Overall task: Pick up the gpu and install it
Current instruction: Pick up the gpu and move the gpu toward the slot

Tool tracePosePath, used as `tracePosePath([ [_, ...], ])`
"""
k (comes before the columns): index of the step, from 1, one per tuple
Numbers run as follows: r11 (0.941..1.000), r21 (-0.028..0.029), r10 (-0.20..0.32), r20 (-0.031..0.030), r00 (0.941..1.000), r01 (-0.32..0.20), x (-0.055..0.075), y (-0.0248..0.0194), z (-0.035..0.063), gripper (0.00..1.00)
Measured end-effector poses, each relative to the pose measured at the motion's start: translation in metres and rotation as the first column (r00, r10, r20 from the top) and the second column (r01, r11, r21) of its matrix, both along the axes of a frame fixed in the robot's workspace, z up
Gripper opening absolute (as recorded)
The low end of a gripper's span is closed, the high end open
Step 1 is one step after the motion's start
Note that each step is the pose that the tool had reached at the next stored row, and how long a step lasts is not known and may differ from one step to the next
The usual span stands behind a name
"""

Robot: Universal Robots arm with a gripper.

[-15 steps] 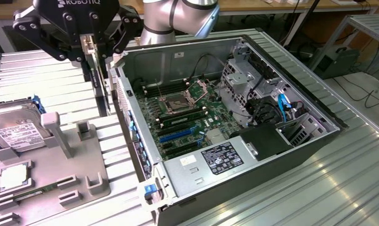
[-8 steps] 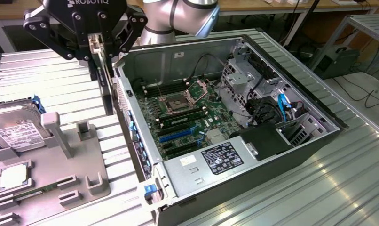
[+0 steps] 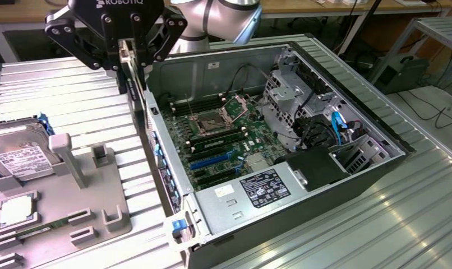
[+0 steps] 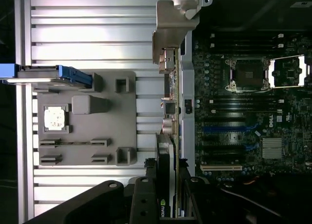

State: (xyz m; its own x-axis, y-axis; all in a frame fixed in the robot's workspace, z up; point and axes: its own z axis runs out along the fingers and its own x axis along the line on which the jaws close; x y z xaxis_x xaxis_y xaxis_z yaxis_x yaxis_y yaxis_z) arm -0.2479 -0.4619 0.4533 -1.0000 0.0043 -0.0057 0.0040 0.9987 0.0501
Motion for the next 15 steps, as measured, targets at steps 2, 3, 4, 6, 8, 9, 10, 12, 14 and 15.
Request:
tracePosePath([
  [2, 1.0, 0.0, 0.0, 0.0, 1.0, 0.0, 0.002, 0.0, 0.0, 0.27],
  [3, 1.0, 0.0, 0.0, 0.0, 1.0, 0.0, 0.003, 0.0, 0.0, 0.27],
  [4, 1.0, 0.0, 0.0, 0.0, 1.0, 0.0, 0.004, 0.0, 0.0, 0.27],
  [6, 1.0, 0.0, 0.0, 0.0, 1.0, 0.0, 0.006, 0.0, 0.0, 0.27],
  [8, 1.0, -0.0001, 0.0, 0.0, 1.0, 0.0, 0.009, 0.0, 0.0, 0.27],
  [9, 1.0, -0.0001, 0.0, 0.0, 1.0, 0.0, 0.011, 0.0, 0.0, 0.27],
  [10, 1.0, 0.0, 0.0, 0.0, 1.0, 0.0, 0.012, 0.0, 0.0, 0.27],
  [12, 1.0, -0.0001, 0.0, 0.0, 1.0, 0.0, 0.015, 0.0, 0.0, 0.27],
  [14, 1.0, 0.0, 0.0, 0.0001, 1.0, 0.0, 0.018, 0.0, 0.0, 0.27],
  [15, 1.0, 0.0, 0.0, 0.0, 1.0, 0.0, 0.019, 0.0, 0.0, 0.27],
])
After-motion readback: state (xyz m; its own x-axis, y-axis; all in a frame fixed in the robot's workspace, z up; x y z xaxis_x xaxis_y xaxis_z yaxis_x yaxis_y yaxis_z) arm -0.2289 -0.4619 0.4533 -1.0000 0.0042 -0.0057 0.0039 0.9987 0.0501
